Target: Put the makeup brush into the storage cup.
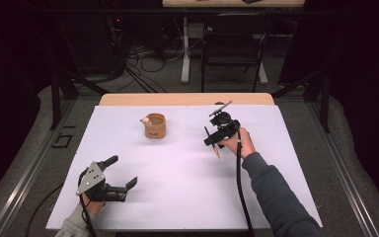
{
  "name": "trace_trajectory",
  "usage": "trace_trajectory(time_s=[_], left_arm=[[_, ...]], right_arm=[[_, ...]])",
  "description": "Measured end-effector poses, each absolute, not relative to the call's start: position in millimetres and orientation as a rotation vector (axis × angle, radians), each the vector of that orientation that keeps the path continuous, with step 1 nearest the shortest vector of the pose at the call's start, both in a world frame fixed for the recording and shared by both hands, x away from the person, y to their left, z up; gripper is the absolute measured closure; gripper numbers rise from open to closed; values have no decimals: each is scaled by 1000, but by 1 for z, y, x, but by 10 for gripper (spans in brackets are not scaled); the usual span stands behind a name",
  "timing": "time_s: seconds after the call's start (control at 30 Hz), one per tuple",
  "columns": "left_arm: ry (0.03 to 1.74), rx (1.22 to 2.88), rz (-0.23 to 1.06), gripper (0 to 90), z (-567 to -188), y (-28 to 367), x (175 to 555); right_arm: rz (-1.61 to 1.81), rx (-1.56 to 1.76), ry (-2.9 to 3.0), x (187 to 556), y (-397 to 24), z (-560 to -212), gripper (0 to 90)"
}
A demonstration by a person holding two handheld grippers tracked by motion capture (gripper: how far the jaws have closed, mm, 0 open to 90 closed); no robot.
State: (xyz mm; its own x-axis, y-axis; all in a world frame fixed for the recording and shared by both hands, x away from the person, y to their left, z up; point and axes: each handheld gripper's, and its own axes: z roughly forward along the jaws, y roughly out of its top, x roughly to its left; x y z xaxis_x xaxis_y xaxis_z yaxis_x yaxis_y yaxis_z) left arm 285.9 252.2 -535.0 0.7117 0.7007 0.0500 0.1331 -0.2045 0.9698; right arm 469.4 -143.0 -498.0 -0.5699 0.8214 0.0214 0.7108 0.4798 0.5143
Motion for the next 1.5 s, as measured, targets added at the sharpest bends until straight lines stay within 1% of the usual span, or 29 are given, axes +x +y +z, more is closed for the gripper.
trace_trajectory(time_s=[0.03, 0.07, 0.23, 0.27, 0.37, 0.4, 0.43, 0.47, 0.5, 0.53, 0.57, 0.6, 0.63, 0.67, 0.83, 0.93, 1.0, 1.07, 1.2, 1.23, 1.27, 1.3, 1.43, 1.5], left_arm=[[668, 1728, 593, 0, -535, 252, 286], [668, 1729, 593, 0, -535, 252, 286], [669, 1730, 594, 0, -535, 253, 286], [668, 1731, 594, 0, -535, 253, 286], [667, 1731, 593, 0, -535, 253, 286], [667, 1731, 593, 0, -535, 253, 286], [667, 1731, 593, 0, -535, 253, 286], [668, 1730, 593, 0, -535, 253, 286], [669, 1731, 594, 0, -535, 253, 286], [669, 1730, 593, 0, -535, 253, 286], [669, 1730, 593, 0, -535, 253, 286], [670, 1731, 594, 0, -535, 252, 286], [669, 1731, 593, 0, -535, 252, 286], [669, 1731, 593, 0, -535, 252, 286], [669, 1730, 594, 0, -535, 253, 286], [669, 1731, 594, 0, -535, 253, 286], [668, 1732, 594, 0, -535, 253, 286], [669, 1731, 594, 0, -535, 253, 286], [669, 1732, 594, 0, -535, 253, 286], [669, 1732, 594, 0, -535, 253, 286], [669, 1731, 594, 0, -535, 253, 286], [669, 1731, 595, 0, -535, 253, 286], [669, 1731, 595, 0, -535, 253, 286], [669, 1732, 594, 0, -535, 253, 286]], right_arm=[[693, 1317, 2503, 471, -142, -497, 79], [660, 1333, 2523, 472, -140, -496, 125], [554, 1366, 2563, 475, -137, -492, 165], [704, 1358, 2495, 476, -136, -502, 228], [581, 1396, 2529, 476, -137, -499, 297], [581, 1396, 2529, 476, -137, -499, 297], [562, 1413, 2533, 476, -137, -499, 324], [561, 1421, 2533, 477, -137, -501, 363], [561, 1421, 2533, 477, -137, -501, 363], [657, 1429, 2489, 477, -137, -507, 382], [647, 1428, 2495, 478, -137, -507, 405], [598, 1430, 2520, 478, -138, -506, 435], [468, 1465, 2564, 478, -138, -501, 467], [485, 1450, 2568, 479, -139, -503, 467], [570, 1470, 2541, 478, -137, -513, 549], [503, 1496, 2563, 478, -136, -512, 590], [504, 1499, 2564, 478, -136, -513, 598], [532, 1495, 2554, 477, -134, -518, 634], [483, 1479, 2579, 478, -134, -519, 656], [466, 1540, 2563, 477, -132, -519, 666], [512, 1506, 2556, 478, -132, -522, 677], [487, 1523, 2560, 478, -131, -523, 690], [457, 1520, 2566, 478, -131, -523, 706], [428, 1526, 2572, 479, -132, -524, 731]])
